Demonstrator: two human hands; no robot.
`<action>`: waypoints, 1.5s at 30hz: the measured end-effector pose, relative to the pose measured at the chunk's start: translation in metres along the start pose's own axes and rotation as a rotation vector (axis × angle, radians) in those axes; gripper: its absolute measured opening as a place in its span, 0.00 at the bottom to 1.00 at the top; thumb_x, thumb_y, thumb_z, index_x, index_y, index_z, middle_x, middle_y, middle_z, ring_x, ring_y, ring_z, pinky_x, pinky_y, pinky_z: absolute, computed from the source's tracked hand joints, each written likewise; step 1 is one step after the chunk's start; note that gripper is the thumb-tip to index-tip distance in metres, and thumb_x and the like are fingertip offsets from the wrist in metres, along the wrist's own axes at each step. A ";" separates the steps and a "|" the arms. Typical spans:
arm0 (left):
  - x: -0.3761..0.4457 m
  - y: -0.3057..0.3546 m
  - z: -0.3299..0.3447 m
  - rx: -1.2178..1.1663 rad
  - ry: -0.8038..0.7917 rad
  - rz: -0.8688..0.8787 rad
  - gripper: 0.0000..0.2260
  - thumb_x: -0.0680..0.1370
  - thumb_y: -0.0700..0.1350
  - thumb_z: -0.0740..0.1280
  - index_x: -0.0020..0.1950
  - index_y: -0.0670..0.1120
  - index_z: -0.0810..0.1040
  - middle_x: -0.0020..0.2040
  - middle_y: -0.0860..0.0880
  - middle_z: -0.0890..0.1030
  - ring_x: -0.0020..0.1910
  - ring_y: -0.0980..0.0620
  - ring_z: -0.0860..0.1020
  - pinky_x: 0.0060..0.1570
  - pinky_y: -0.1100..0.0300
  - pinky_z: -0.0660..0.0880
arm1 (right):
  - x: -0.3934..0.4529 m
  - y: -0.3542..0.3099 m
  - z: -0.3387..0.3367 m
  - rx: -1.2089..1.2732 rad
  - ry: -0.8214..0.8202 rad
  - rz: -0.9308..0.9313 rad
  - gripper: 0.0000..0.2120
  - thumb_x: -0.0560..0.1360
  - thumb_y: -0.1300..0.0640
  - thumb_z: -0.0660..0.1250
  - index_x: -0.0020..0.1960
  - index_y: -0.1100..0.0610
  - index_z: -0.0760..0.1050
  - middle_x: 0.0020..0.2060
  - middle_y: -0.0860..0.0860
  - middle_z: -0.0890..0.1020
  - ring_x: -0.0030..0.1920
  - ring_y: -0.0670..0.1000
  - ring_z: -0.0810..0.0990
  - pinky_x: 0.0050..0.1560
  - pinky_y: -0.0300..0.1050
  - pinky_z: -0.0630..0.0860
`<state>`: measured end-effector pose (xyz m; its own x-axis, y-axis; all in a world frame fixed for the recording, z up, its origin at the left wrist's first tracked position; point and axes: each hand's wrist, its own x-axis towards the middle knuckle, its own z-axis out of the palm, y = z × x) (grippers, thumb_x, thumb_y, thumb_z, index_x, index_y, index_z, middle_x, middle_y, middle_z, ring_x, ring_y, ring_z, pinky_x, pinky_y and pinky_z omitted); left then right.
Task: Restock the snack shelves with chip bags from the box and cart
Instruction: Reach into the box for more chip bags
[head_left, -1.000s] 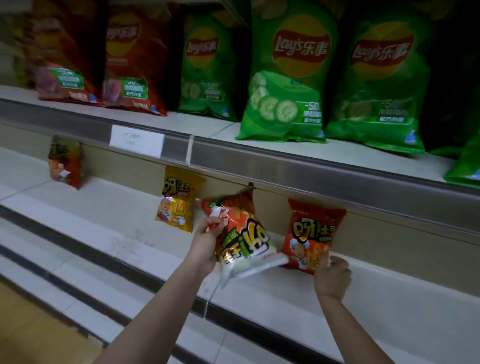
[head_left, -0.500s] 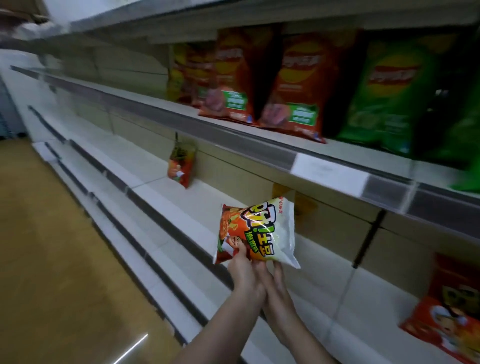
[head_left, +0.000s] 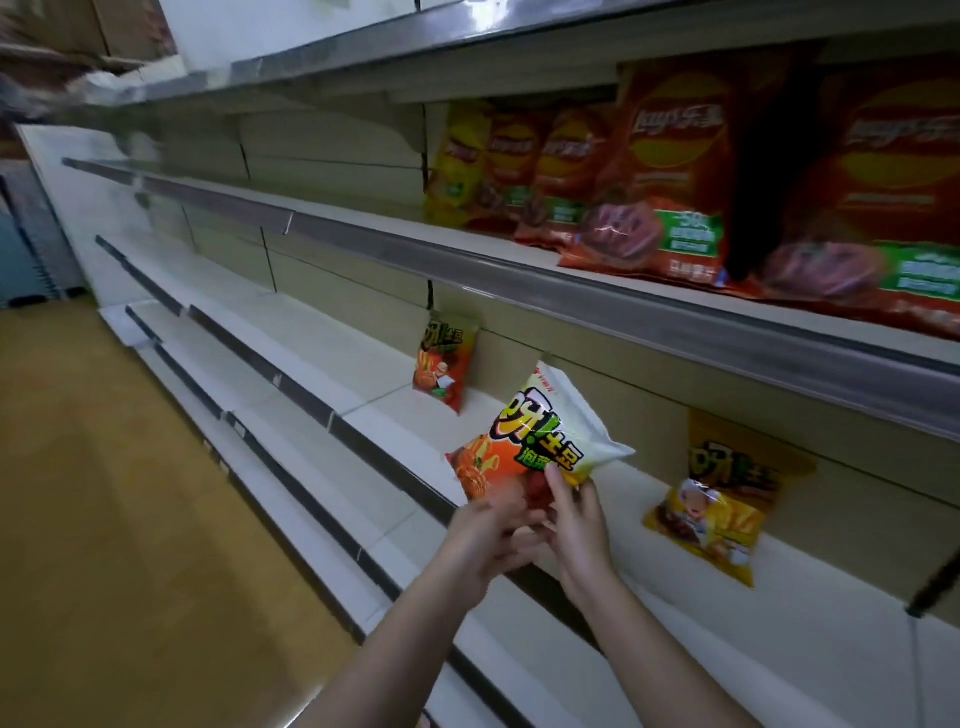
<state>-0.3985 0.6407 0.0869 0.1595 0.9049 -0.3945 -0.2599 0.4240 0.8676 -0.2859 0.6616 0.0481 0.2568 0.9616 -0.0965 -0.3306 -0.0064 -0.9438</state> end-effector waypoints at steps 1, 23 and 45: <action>0.009 0.010 -0.011 0.029 0.056 0.042 0.08 0.77 0.37 0.67 0.55 0.38 0.76 0.51 0.40 0.84 0.49 0.43 0.82 0.49 0.51 0.81 | 0.011 0.000 0.004 -0.033 -0.012 -0.001 0.13 0.77 0.48 0.67 0.60 0.49 0.73 0.57 0.51 0.82 0.55 0.54 0.82 0.57 0.57 0.79; 0.311 0.121 -0.126 0.270 -0.197 -0.133 0.23 0.79 0.53 0.65 0.72 0.48 0.67 0.71 0.47 0.69 0.69 0.41 0.70 0.64 0.46 0.70 | 0.306 0.047 0.097 -0.236 0.309 0.058 0.05 0.79 0.57 0.67 0.47 0.59 0.76 0.56 0.59 0.82 0.56 0.59 0.80 0.63 0.60 0.75; 0.260 0.179 -0.131 0.026 -0.285 -0.075 0.08 0.81 0.40 0.59 0.43 0.44 0.74 0.43 0.46 0.79 0.42 0.49 0.77 0.46 0.57 0.74 | 0.143 0.013 0.111 -0.473 0.318 0.093 0.07 0.82 0.58 0.60 0.58 0.57 0.74 0.54 0.54 0.79 0.51 0.54 0.81 0.55 0.52 0.78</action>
<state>-0.5283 0.9571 0.1001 0.4397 0.8227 -0.3603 -0.2128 0.4852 0.8481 -0.3545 0.8298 0.0571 0.5310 0.8217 -0.2071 0.0585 -0.2793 -0.9584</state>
